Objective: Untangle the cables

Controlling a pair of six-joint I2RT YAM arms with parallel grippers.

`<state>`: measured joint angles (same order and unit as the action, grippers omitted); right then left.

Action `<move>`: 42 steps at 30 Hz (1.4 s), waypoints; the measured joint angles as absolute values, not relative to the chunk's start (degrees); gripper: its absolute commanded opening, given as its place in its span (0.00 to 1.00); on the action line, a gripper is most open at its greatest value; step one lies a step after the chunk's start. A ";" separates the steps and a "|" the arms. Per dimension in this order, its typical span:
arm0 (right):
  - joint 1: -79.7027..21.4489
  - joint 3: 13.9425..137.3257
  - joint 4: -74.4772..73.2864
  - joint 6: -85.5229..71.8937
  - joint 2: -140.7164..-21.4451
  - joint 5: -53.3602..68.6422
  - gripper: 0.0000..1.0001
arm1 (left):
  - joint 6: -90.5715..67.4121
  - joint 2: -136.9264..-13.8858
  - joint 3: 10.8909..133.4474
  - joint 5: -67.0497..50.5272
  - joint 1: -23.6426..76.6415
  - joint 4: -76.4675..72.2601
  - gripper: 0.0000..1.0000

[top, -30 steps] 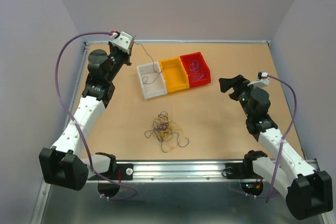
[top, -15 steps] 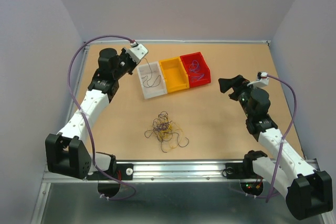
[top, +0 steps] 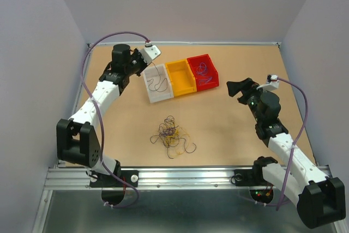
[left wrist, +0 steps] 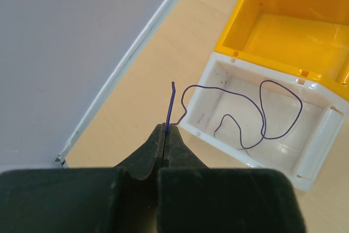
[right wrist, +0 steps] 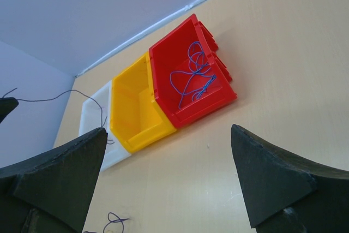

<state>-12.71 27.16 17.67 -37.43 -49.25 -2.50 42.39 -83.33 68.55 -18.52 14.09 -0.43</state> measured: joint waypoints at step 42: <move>-12.71 27.22 18.50 -35.97 -55.86 6.81 0.94 | 27.99 -104.51 85.36 -4.56 22.65 18.74 0.54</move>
<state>-12.71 27.22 18.50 -35.97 -55.86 6.81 27.99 -104.51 85.36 -4.56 22.65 18.74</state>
